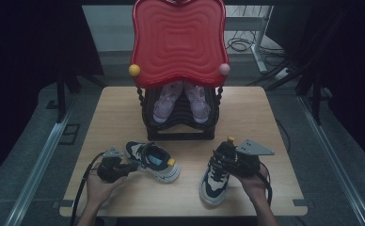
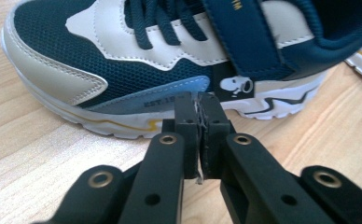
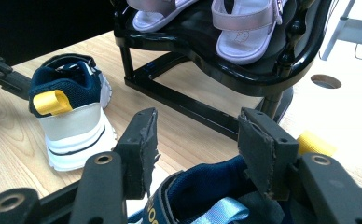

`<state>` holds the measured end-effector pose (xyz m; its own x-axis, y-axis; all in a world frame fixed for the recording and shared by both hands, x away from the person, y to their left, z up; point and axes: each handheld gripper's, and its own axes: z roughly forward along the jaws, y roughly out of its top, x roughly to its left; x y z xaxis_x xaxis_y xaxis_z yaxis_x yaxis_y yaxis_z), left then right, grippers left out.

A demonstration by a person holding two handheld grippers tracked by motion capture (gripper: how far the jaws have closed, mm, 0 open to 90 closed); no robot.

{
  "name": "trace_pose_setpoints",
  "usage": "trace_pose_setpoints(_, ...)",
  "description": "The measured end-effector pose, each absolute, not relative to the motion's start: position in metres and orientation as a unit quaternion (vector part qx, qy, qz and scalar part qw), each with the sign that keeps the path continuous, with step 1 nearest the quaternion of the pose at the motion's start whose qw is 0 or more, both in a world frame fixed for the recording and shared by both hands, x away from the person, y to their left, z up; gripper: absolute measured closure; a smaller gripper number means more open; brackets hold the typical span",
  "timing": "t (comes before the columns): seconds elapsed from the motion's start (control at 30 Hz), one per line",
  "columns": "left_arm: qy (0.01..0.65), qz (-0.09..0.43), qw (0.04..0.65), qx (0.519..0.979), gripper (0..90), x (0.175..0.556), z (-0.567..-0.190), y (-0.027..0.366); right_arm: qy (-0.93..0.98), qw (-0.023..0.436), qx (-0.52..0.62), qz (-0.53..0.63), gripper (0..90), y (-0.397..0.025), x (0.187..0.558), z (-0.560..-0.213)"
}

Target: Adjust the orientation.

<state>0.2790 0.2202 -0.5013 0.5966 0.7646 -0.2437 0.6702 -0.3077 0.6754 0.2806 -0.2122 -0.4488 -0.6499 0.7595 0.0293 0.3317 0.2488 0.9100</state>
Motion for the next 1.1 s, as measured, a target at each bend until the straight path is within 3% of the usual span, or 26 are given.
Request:
trace_pose_setpoints(0.47,0.428,0.086,0.392,0.810,53.1,0.260,-0.465,0.230,0.763,0.212,0.353,0.499,47.4,-0.210,0.279,-0.446)
trace_pose_setpoints(0.73,0.441,0.097,0.409,0.793,50.0,0.255,-0.457,0.247,0.769,0.198,0.336,0.506,50.0,-0.201,0.275,-0.441)
trace_pose_setpoints(1.1,0.465,0.094,0.432,0.767,45.9,0.253,-0.453,0.266,0.801,0.137,0.284,0.508,88.6,-0.172,0.274,-0.441)
